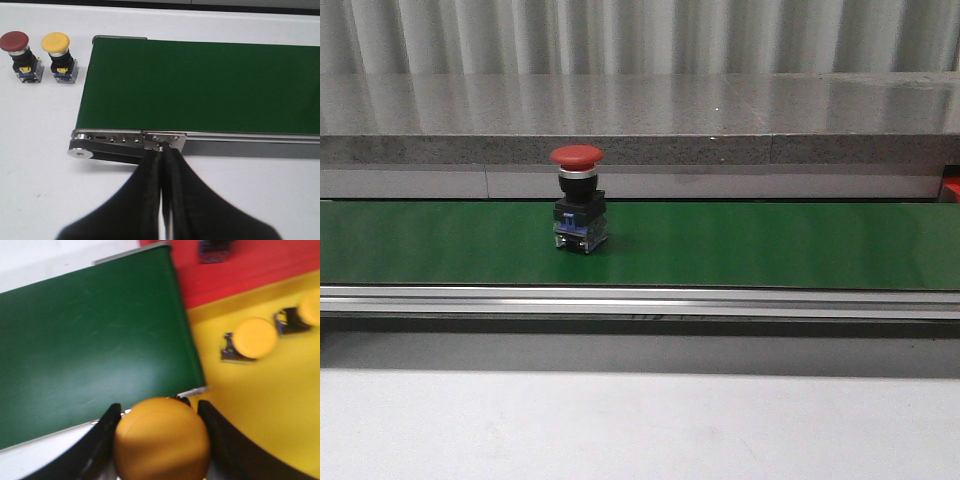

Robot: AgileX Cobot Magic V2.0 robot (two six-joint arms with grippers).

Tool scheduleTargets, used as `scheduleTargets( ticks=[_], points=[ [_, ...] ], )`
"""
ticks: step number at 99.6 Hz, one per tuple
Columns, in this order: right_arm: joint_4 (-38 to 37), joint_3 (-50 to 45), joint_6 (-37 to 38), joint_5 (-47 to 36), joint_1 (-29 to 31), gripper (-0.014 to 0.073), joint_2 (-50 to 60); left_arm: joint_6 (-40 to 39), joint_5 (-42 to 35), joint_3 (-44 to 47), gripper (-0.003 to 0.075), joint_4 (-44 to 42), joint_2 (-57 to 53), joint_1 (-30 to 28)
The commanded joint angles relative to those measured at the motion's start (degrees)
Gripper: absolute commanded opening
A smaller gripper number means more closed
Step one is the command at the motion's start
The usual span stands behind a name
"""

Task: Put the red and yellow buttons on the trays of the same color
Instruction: 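Carry the yellow button into the yellow tray and open the right gripper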

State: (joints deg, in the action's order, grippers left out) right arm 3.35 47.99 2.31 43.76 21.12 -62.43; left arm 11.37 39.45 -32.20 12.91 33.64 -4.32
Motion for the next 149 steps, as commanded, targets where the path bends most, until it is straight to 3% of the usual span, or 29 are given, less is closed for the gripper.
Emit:
scheduleTargets(
  ticks=[1, 32, 57, 70, 109, 149],
  points=[
    [-0.1, 0.0, 1.1, -4.2, 4.0, 0.0104, 2.6, 0.0, -3.7, -1.5, -0.0019, 1.1, 0.0, 0.3],
    [-3.3, -6.4, 4.8, -10.7, 8.3, 0.0104, 2.6, 0.0, -3.7, -1.5, -0.0019, 1.1, 0.0, 0.3],
    [-18.2, -11.5, 18.6, -16.5, 8.3, 0.0104, 2.6, 0.0, -3.7, -1.5, -0.0019, 1.1, 0.0, 0.3],
    [-22.2, -11.7, 23.2, -17.2, 8.3, 0.0104, 2.3, 0.0, -3.7, -1.5, -0.0019, 1.1, 0.0, 0.3],
    [-21.8, -11.7, 28.5, -21.5, 8.3, 0.0104, -9.5, 0.0, -3.7, -1.5, -0.0019, 1.1, 0.0, 0.3],
    [-20.6, -11.7, 28.5, -24.9, 8.3, 0.0108, -14.5, 0.0, -3.7, -1.5, -0.0019, 1.1, 0.0, 0.3]
  ],
)
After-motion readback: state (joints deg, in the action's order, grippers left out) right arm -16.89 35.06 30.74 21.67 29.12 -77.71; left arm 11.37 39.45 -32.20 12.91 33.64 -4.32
